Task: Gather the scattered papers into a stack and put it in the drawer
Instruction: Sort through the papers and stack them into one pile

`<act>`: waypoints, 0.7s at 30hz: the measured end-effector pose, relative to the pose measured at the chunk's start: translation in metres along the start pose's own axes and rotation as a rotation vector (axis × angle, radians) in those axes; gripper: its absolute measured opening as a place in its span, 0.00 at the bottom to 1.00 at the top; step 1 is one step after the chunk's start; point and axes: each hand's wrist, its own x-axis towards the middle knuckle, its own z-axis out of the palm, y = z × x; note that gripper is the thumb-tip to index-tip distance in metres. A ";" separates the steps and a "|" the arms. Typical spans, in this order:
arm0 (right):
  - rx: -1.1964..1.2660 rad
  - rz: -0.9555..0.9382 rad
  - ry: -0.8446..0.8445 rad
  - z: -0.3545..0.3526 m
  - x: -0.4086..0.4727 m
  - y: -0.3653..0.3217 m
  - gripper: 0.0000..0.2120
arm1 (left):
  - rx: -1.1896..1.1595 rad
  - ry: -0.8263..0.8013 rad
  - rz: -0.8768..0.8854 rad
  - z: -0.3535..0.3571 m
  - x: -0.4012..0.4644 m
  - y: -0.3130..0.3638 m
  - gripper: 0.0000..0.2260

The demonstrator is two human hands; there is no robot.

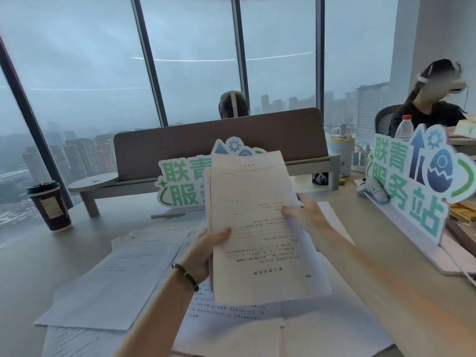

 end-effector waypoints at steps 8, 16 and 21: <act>-0.088 -0.419 0.109 0.012 -0.024 -0.030 0.09 | 0.050 0.105 0.328 0.010 -0.007 0.015 0.08; -0.101 -0.565 0.140 0.021 -0.035 -0.030 0.14 | 0.036 0.088 0.374 0.013 -0.011 0.015 0.10; -0.041 -0.562 0.126 0.018 -0.033 -0.033 0.24 | 0.035 0.066 0.330 0.008 -0.011 0.014 0.11</act>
